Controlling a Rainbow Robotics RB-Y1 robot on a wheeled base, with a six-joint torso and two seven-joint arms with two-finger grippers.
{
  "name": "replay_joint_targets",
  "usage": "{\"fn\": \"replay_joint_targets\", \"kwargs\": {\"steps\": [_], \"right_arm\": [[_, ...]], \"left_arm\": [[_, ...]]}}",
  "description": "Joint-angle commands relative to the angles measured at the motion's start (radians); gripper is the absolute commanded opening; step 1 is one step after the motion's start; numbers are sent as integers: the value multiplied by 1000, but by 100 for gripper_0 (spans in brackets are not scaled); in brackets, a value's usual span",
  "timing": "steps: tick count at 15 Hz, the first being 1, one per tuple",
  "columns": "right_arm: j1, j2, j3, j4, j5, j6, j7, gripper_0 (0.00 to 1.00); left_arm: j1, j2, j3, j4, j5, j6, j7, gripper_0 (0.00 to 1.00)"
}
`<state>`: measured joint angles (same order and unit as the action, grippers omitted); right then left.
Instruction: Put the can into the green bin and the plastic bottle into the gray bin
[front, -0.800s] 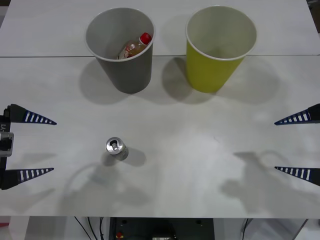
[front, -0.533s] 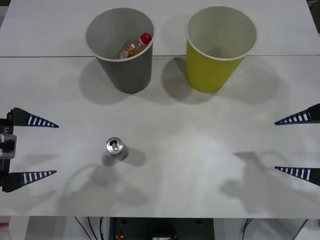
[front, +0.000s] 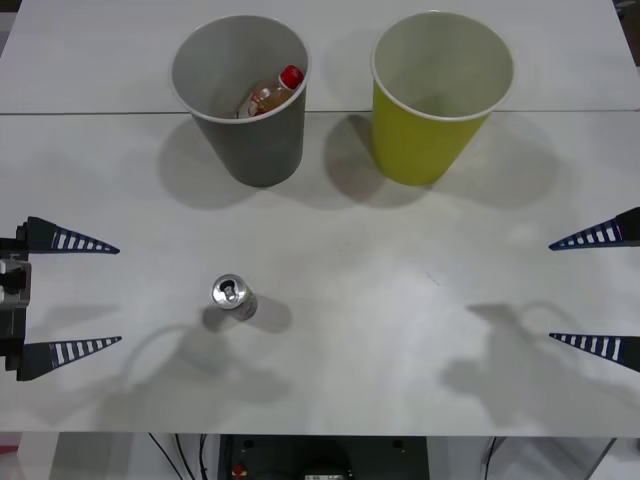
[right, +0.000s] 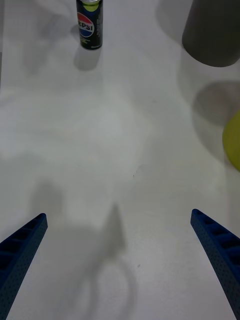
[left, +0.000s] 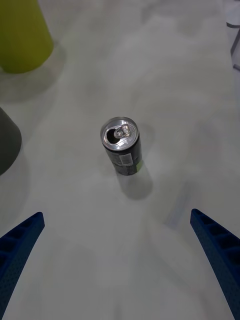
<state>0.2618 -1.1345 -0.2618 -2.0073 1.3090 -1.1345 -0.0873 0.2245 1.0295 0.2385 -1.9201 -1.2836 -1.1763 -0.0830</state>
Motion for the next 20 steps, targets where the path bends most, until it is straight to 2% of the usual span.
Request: {"fn": "replay_joint_targets", "kwargs": {"steps": [1,5,10,13,15,20], "right_arm": [[0,0,0,0,0,0,0,100],[0,0,0,0,0,0,0,100],[0,0,0,0,0,0,0,100],[0,0,0,0,0,0,0,100],[0,0,0,0,0,0,0,100],[0,0,0,0,0,0,0,100]], "left_arm": [[-45,-29,-74,92,60,-6,-15,100],[-116,-31,-208,243,178,32,-167,100],[-208,-34,-400,452,374,64,-388,100],[-244,-62,-481,552,475,64,-500,100],[-254,-89,-507,590,514,64,-549,100],[-266,-164,-511,644,521,61,-574,100]]}}
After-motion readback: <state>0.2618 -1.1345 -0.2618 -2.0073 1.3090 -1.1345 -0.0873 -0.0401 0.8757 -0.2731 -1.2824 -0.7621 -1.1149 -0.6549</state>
